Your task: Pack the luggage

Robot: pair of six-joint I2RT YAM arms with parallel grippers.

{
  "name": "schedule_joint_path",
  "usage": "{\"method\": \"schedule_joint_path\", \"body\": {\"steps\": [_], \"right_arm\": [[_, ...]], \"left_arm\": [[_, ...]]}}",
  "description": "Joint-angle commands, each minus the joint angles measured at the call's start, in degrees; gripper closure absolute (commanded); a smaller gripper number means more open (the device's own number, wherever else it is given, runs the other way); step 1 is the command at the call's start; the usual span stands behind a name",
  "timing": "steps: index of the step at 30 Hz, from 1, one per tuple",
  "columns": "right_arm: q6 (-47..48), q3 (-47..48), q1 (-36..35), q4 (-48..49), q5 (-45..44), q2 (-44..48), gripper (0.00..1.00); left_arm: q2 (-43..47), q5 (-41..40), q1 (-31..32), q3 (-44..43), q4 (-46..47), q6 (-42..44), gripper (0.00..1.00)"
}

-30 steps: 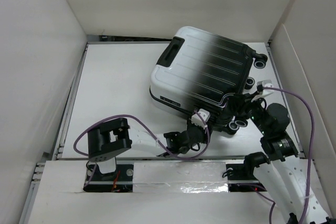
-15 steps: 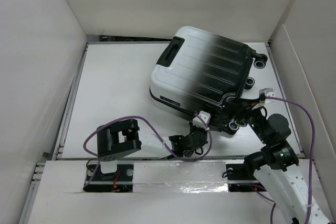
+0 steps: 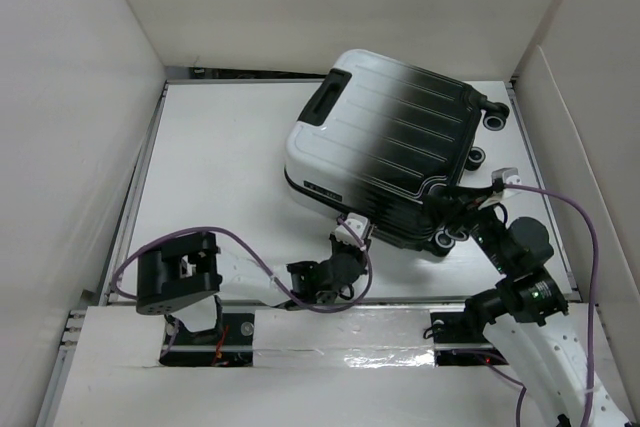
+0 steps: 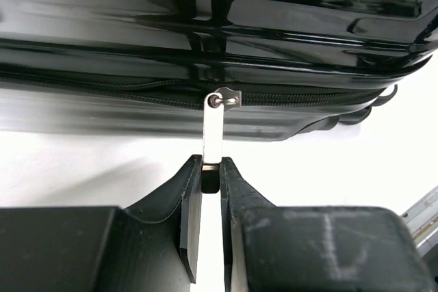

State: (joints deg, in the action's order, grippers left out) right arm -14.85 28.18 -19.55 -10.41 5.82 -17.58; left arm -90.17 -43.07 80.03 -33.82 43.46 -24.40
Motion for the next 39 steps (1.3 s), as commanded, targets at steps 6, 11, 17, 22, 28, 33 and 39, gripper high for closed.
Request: {"method": "schedule_joint_path", "body": {"steps": [6,11,17,22,28,33,39], "right_arm": [[-0.09,-1.91,0.04,-7.17,-2.31,-2.63,0.23],[1.49,-1.91,-1.1,-6.2,0.85,-4.47,0.2],[3.85,-2.17,-3.29,-0.66,6.8,-12.37,0.14],[5.98,1.25,-9.26,-0.83,5.61,-16.79,0.11],[2.99,2.48,-17.44,-4.78,-1.51,-10.28,0.05],[0.09,2.84,-23.68,-9.52,-3.53,-11.68,0.05],[-1.93,3.98,-29.58,-10.95,-9.86,-12.91,0.04]], "left_arm": [[13.17,-8.87,-3.82,6.22,-10.5,-2.32,1.0],[18.01,-5.02,-9.35,7.98,-10.33,-0.39,1.0],[20.47,6.31,-16.39,11.06,-8.04,0.06,1.0],[21.88,11.42,-17.01,12.02,-7.34,0.59,1.0],[22.4,16.35,-17.01,13.17,-6.54,1.73,0.3],[23.81,14.76,-19.46,12.21,-9.27,1.99,0.26],[24.34,24.23,-27.37,12.99,-6.57,4.88,0.29]]}}
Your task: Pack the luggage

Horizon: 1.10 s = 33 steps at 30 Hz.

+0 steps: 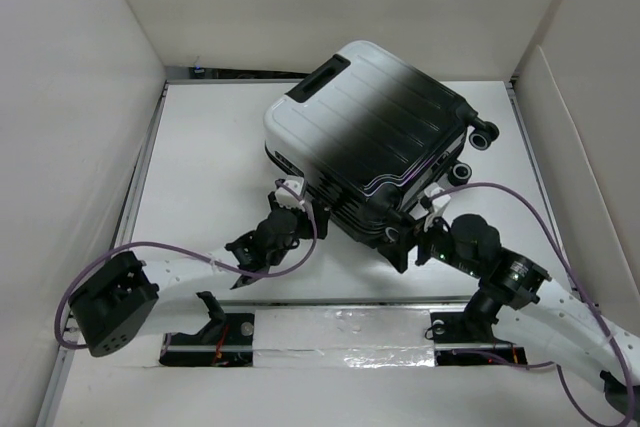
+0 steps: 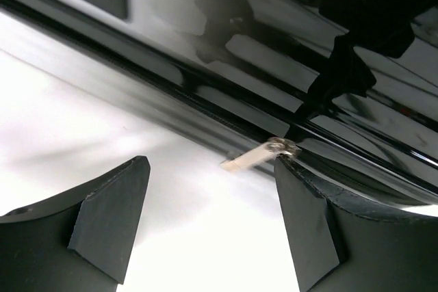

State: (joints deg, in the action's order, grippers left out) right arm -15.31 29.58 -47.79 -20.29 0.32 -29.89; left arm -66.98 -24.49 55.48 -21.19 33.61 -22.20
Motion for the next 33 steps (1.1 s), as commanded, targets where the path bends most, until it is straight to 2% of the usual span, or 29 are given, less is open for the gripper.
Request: {"method": "schedule_joint_path", "body": {"steps": [1,6,10,14,20,21,23,25,26,28,30,33], "right_arm": [[-1.48,2.76,-1.86,-0.89,-4.97,-0.61,0.04],[-0.42,3.29,-1.87,2.97,-6.99,-5.87,0.04],[0.63,4.08,-1.87,4.65,-11.3,-8.51,0.07],[1.95,6.18,-1.87,4.3,-12.8,-9.75,0.12],[2.13,5.22,-1.87,6.05,-13.23,-8.78,0.24],[2.04,4.87,-1.87,6.75,-13.41,-8.7,0.25],[2.13,4.69,-1.87,7.37,-13.33,-8.87,0.26],[2.3,4.96,-1.87,7.46,-13.32,-9.57,0.26],[2.39,5.13,-1.87,7.29,-13.5,-10.53,0.26],[2.57,5.13,-1.87,7.46,-14.02,-11.24,0.26],[2.57,5.13,-1.87,7.72,-15.25,-11.86,0.28],[2.83,5.4,-1.87,7.38,-16.83,-12.47,0.44]], "left_arm": [[0.89,6.81,-3.36,0.45,4.0,3.73,0.29],[-1.83,13.14,-4.51,-1.83,4.01,6.98,0.33],[-4.2,18.41,-5.03,-2.19,6.29,8.13,0.36],[-6.67,19.57,-5.03,-3.94,7.0,9.1,0.42],[-7.72,18.25,-5.03,-4.56,10.16,9.1,0.57],[-8.07,18.08,-5.03,-5.08,10.16,9.19,0.63],[-9.13,18.07,-5.03,-5.79,9.82,9.54,0.7],[-9.83,18.25,-5.03,-6.41,9.81,9.98,0.81],[-10.01,18.08,-5.03,-6.41,9.81,9.98,0.9],[-10.01,17.64,-5.03,-6.32,10.08,10.07,0.99],[-9.75,17.11,-5.03,-6.23,9.9,10.07,1.0],[-8.43,15.79,-5.03,-5.62,9.46,9.89,1.0]]}}
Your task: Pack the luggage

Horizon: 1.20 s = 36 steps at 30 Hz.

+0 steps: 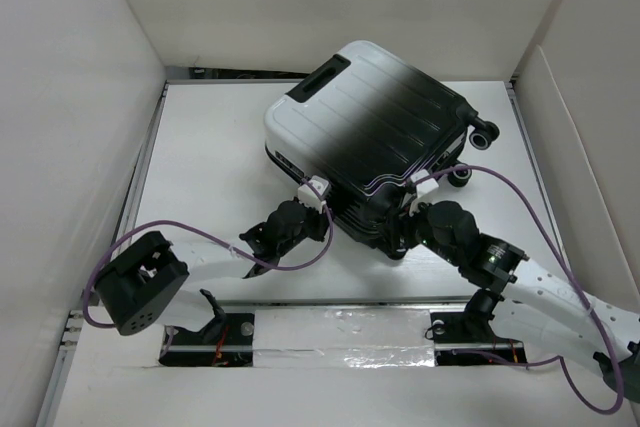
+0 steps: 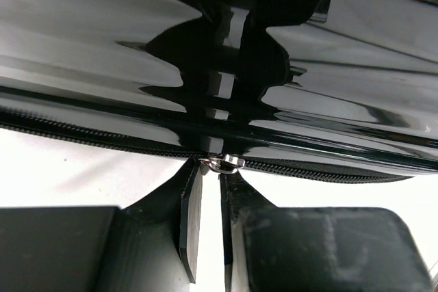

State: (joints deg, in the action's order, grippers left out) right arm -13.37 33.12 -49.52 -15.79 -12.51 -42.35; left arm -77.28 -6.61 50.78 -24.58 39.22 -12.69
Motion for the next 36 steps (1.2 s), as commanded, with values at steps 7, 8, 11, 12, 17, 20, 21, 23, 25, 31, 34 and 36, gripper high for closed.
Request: {"method": "schedule_joint_path", "body": {"steps": [7,8,11,12,17,20,21,23,25,31,34,36], "right_arm": [[-2.89,1.77,-0.14,-2.05,-11.56,5.49,1.0],[-3.33,1.16,-0.14,-2.05,-12.35,6.91,1.0],[-5.08,-0.6,0.55,-3.01,-14.29,12.44,1.0],[-5.53,-0.87,0.56,-3.63,-14.73,13.6,1.0],[-8.26,-1.22,2.76,-9.61,-19.22,22.75,1.0],[-8.87,-1.75,2.76,-10.14,-20.88,26.69,1.0],[-9.13,-1.75,2.76,-10.4,-20.97,27.31,1.0],[-8.7,-1.92,2.76,-9.96,-21.06,28.02,1.0],[-8.35,-1.57,2.76,-9.87,-20.36,26.62,1.0],[-8.43,0.1,2.76,-11.19,-18.95,23.71,1.0],[-8.25,-0.87,2.76,-10.31,-20.27,26.6,1.0],[-8.61,-0.78,2.76,-10.57,-20.97,27.49,1.0]], "left_arm": [[6.87,-16.64,-0.86,-2.23,-6.41,-4.26,1.0],[7.22,-18.16,-1.91,-2.58,-8.09,-6.45,1.0],[8.8,-21.33,-6.12,-3.11,-12.58,-10.14,1.0],[9.07,-21.51,-7.62,-3.28,-13.55,-11.12,1.0],[11.88,-21.86,-20.64,-3.37,-14.96,-16.4,1.0],[12.94,-22.13,-26.43,-4.51,-14.79,-17.54,1.0],[13.37,-22.22,-28.09,-4.69,-14.27,-19.46,1.0],[13.55,-19.94,-33.61,-4.52,-12.69,-21.49,1.0],[12.94,-17.3,-36.62,-4.77,-10.14,-24.74,1.0],[8.11,-16.51,-41.46,-11.09,-9.16,-28.44,1.0],[6.44,-11.79,-44.1,-14.35,-3.5,-26.7,1.0],[5.13,-6.88,-46.03,-13.92,2.2,-25.2,1.0]]}}
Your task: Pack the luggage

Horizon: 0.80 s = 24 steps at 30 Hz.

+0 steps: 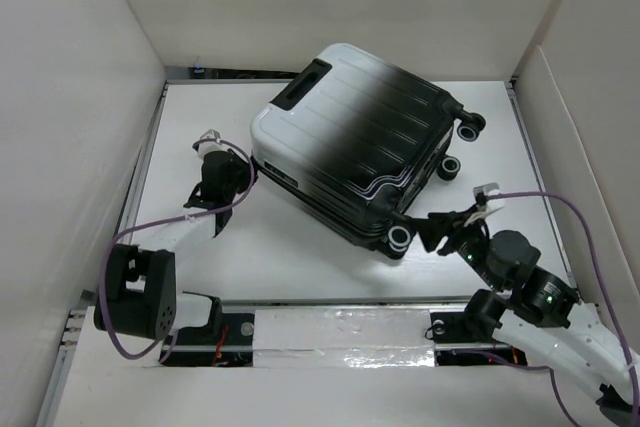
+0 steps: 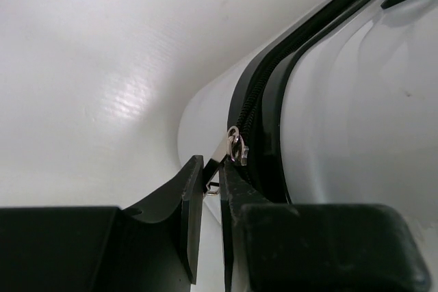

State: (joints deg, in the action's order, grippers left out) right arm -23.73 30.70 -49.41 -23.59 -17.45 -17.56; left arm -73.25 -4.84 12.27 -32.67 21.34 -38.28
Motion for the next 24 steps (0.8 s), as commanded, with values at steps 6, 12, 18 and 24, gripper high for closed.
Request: {"method": "schedule_joint_path", "body": {"steps": [6,12,18,24], "right_arm": [[1.66,3.31,2.65,-2.86,-16.65,2.01,0.41],[4.47,7.79,2.65,1.44,-20.95,-2.2,0.39],[5.35,10.53,3.79,5.48,-20.96,-8.27,0.52],[5.88,9.56,8.26,6.02,-16.13,-9.68,0.53]], "left_arm": [[-1.82,0.36,-9.73,-6.46,25.12,-0.22,1.0],[8.36,-6.76,-2.01,3.46,27.34,0.75,1.0],[19.09,-10.61,8.45,9.9,25.43,6.9,1.0],[25.25,-30.22,9.72,7.61,6.97,-0.62,1.0]]}}
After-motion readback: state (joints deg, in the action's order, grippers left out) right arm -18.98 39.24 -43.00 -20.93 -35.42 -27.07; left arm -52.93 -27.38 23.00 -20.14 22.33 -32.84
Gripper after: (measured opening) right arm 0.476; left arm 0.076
